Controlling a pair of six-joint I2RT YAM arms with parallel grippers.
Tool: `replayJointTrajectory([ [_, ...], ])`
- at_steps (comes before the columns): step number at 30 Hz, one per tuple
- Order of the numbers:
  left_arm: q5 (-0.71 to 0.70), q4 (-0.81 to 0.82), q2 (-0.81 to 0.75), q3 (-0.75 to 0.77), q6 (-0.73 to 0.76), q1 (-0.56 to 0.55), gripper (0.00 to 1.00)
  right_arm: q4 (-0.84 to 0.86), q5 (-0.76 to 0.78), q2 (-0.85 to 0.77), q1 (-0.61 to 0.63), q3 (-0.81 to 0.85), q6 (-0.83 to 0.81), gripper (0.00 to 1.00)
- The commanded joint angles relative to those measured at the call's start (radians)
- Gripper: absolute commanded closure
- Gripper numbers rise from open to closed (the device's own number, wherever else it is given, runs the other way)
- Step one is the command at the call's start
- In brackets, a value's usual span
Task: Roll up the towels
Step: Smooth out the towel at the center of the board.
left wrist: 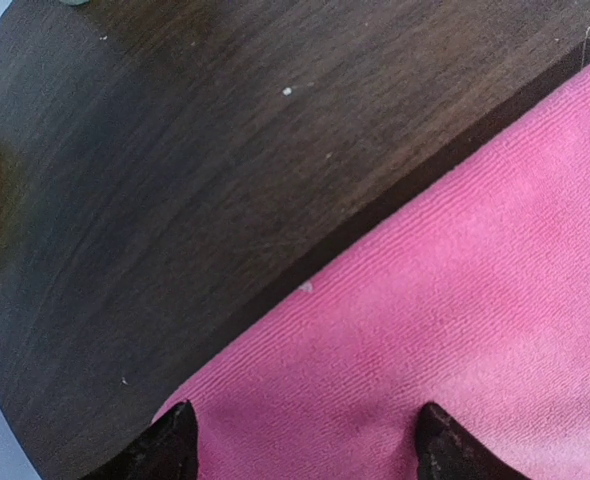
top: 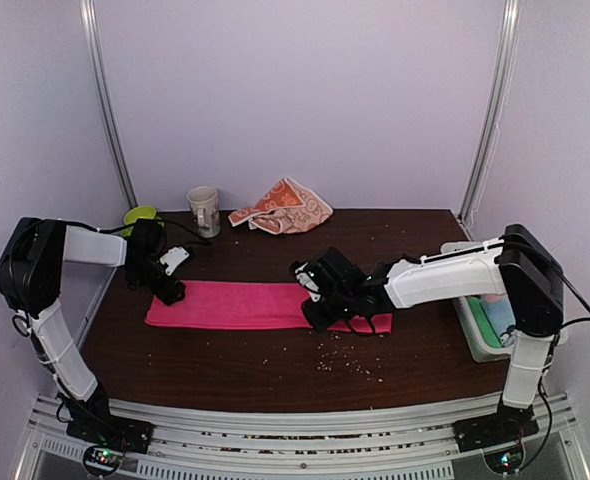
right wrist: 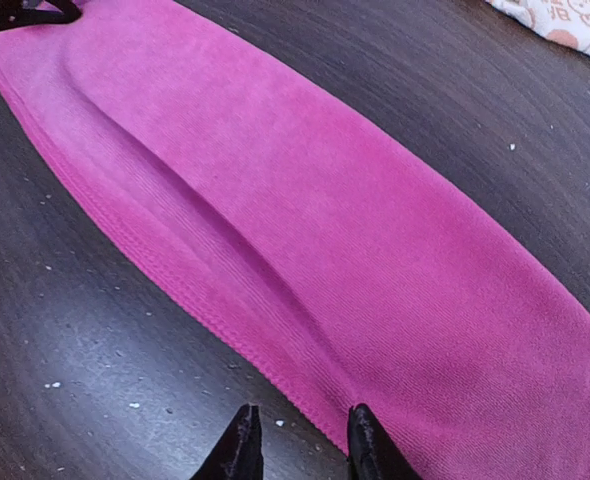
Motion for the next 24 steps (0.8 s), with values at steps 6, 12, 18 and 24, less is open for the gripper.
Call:
replayJointTrajectory([
  [6,-0.032,-0.013,0.049,-0.015,-0.009,-0.006,0.22,0.056,-0.089,0.035,0.015,-0.028,0.012,0.75],
  [12,-0.034,-0.016,0.042,-0.023,-0.006,-0.006,0.21,0.101,-0.104,0.091,0.007,-0.018,0.051,0.8],
  [18,-0.032,-0.014,0.043,-0.028,-0.006,-0.006,0.21,0.109,-0.106,0.122,-0.002,0.003,0.062,0.8],
  [24,-0.028,-0.007,0.053,-0.035,-0.003,-0.005,0.21,0.144,-0.13,0.1,-0.012,-0.012,0.065,0.8],
])
